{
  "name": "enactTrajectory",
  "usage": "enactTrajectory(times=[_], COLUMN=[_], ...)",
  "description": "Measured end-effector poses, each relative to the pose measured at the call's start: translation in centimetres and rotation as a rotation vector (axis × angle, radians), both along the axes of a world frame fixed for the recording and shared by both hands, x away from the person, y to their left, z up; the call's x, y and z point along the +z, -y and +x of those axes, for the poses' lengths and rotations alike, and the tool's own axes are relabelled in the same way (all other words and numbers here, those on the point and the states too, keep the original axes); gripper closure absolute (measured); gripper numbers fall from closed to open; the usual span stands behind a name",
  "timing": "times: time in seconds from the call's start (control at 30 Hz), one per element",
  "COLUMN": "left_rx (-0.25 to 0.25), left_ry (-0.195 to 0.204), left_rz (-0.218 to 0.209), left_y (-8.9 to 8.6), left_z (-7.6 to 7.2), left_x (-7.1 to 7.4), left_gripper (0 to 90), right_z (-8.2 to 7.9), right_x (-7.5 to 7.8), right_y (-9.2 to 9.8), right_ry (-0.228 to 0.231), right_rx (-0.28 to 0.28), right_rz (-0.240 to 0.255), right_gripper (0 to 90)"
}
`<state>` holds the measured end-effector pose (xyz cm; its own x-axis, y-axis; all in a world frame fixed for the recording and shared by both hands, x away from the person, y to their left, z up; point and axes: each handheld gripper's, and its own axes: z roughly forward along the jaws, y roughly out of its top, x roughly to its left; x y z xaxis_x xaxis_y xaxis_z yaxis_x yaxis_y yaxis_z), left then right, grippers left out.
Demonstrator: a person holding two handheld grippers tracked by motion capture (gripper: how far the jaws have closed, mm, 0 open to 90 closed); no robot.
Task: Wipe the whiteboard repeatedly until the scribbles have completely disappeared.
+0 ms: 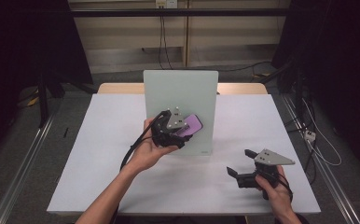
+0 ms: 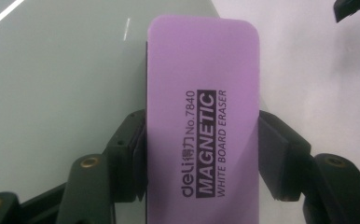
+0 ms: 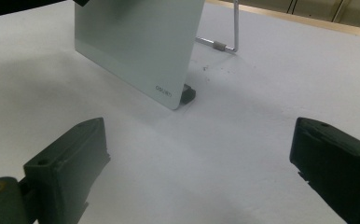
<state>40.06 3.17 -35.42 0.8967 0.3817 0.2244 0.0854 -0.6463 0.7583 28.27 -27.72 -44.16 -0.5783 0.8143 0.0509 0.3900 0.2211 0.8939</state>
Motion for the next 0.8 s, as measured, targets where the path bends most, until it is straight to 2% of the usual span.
enactTrajectory(times=[0.13, 0.4, 0.57, 0.7, 0.8], left_rx=[-0.001, 0.004, 0.018, 0.040, 0.051], left_ry=[-0.011, -0.052, -0.076, -0.080, -0.085], left_rz=[-0.034, -0.071, -0.061, -0.084, -0.081], left_y=[-0.8, -2.4, -3.6, -4.5, -5.0], left_z=[-0.3, 0.0, 0.0, -0.3, -0.5], left_x=[0.5, 1.1, 1.4, 1.4, 1.4], left_gripper=[40.9, 40.8, 40.8, 40.8, 40.9], right_z=[0.0, 0.1, 0.2, 0.0, 0.0], right_x=[-0.1, -0.2, -0.2, -0.2, -0.1], right_y=[0.0, -0.1, -0.2, 0.0, 0.0], right_ry=[-0.008, -0.016, -0.016, -0.014, -0.012], right_rx=[-0.007, -0.018, -0.013, -0.011, -0.012], right_rz=[0.003, 0.002, -0.002, 0.004, 0.011], right_gripper=[4.0, 4.0, 4.0, 3.9, 3.9])
